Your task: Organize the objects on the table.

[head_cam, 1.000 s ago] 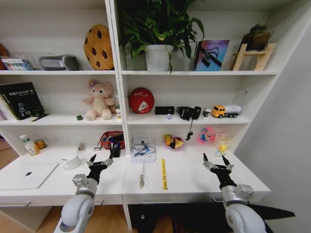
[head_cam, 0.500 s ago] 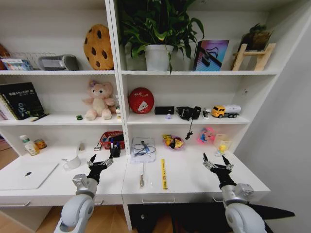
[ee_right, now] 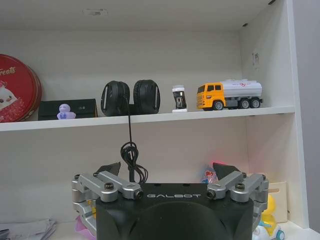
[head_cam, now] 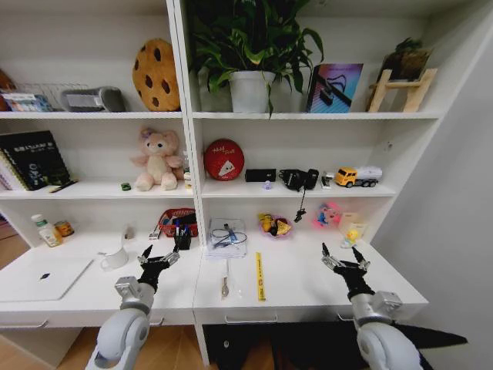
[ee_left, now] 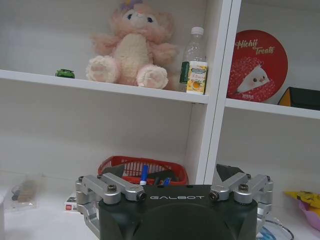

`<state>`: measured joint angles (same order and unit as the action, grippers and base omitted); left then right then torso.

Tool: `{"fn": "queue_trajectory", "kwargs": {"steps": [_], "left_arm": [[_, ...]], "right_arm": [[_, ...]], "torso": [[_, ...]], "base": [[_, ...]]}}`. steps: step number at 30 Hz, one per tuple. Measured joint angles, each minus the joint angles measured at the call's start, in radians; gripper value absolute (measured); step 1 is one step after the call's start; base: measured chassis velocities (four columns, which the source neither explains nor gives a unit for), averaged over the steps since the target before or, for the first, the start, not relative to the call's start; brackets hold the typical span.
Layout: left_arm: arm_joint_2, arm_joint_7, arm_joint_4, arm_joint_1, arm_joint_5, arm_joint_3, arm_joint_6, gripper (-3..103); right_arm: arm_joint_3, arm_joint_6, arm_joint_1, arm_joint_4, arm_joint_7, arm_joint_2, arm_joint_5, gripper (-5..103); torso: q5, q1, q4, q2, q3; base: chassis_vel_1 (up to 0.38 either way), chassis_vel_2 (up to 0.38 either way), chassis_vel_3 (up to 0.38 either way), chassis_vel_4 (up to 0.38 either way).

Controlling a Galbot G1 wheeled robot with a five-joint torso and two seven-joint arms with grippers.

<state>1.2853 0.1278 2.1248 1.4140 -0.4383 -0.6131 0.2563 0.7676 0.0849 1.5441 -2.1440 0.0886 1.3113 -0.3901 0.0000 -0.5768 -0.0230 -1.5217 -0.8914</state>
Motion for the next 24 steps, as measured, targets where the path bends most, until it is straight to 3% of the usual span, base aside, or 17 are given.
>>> {"fn": "queue_trajectory", "kwargs": {"steps": [13, 24], "left_arm": [[0.0, 0.0, 0.0, 0.0, 0.0, 0.0, 0.0, 100], [0.0, 0.0, 0.0, 0.0, 0.0, 0.0, 0.0, 100]], "right_arm": [[0.0, 0.0, 0.0, 0.001, -0.001, 0.0, 0.0, 100], [0.0, -0.001, 0.0, 0.001, -0.001, 0.0, 0.0, 100]], "torso": [[0.0001, 0.0, 0.0, 0.0, 0.0], [0.0002, 0.0, -0.0001, 0.0, 0.0]], "base": [[0.007, 0.008, -0.008, -0.005], [0.156, 0.148, -0.163, -0.159]]}}
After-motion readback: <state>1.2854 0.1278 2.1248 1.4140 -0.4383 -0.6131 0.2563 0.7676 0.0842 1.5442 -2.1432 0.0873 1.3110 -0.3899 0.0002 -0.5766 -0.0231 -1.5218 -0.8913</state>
